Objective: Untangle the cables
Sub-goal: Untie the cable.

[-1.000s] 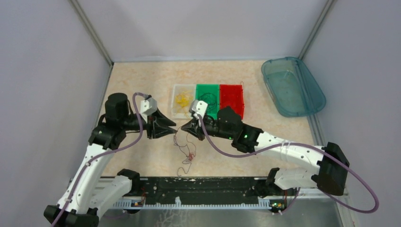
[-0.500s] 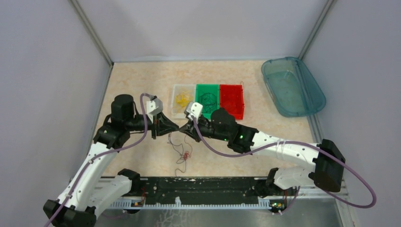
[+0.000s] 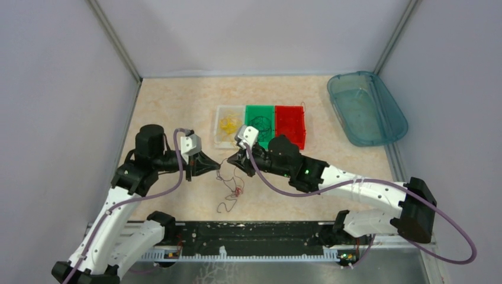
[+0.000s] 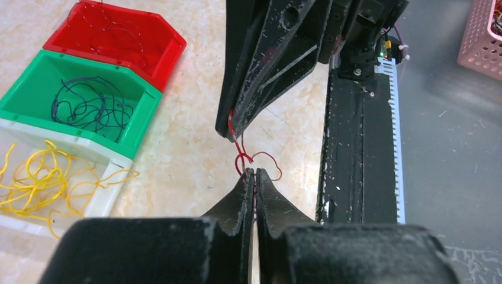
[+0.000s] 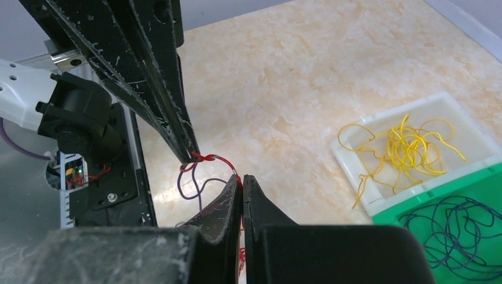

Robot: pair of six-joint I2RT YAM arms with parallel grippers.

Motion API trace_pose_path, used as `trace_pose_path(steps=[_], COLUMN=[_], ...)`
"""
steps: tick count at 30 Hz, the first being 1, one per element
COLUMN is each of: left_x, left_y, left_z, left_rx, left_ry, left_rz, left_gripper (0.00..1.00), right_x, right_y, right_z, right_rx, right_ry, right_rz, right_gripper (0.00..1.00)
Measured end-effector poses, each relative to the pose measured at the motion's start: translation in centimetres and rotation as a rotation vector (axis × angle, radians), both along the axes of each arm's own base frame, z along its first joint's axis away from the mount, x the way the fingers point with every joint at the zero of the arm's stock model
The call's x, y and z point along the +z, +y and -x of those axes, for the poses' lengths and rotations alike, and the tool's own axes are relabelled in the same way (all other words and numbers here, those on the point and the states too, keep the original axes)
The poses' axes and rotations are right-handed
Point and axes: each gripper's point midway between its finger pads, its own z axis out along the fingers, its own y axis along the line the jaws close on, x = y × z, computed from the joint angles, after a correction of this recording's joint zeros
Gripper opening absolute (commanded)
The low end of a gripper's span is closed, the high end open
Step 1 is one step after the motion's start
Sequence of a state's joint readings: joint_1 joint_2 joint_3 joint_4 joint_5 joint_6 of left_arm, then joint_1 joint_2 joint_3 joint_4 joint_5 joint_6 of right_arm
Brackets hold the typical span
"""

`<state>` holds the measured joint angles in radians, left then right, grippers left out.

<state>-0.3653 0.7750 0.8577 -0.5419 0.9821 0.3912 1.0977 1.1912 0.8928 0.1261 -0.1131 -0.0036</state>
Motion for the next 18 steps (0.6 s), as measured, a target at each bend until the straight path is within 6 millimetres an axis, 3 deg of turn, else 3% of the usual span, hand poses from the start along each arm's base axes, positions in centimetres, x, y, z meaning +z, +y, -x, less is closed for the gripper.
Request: trace_pose_path(steps=[3,10,14,16,18], left_x=[-0.4,0.0,0.0,0.0,0.1], left_y=[0.2,0.3,0.3,0.2,0.1], left_z=[0.4,0.7,0.8,1.1,1.3], left_rx=[-0.009,-0.012,-0.013,-0.017,-0.024], left_ry=[0.000,-0.019,-0.011,0.015,0.039], left_rz=[-0.013,-0.008,-0.006,0.002,0.012], left_gripper=[0.00,0.02,0.40,0.46,0.45], right_x=[-0.1,-0.3,-0.3,-0.2,-0.1], right_y=[-0.1,-0.1,-0.1,-0.1,-0.1], right_z=[-0.1,-0.1,-0.1,-0.1,0.0], right_rx=[-0.006,-0.012,-0.013,-0.013,-0.011], right_ry=[0.001,0.007,0.014,0.018,0.024], right_rz=[0.003,0.009,0.007,0.003,-0.005], right_gripper=[0.00,0.00,0.00,0.00,0.00])
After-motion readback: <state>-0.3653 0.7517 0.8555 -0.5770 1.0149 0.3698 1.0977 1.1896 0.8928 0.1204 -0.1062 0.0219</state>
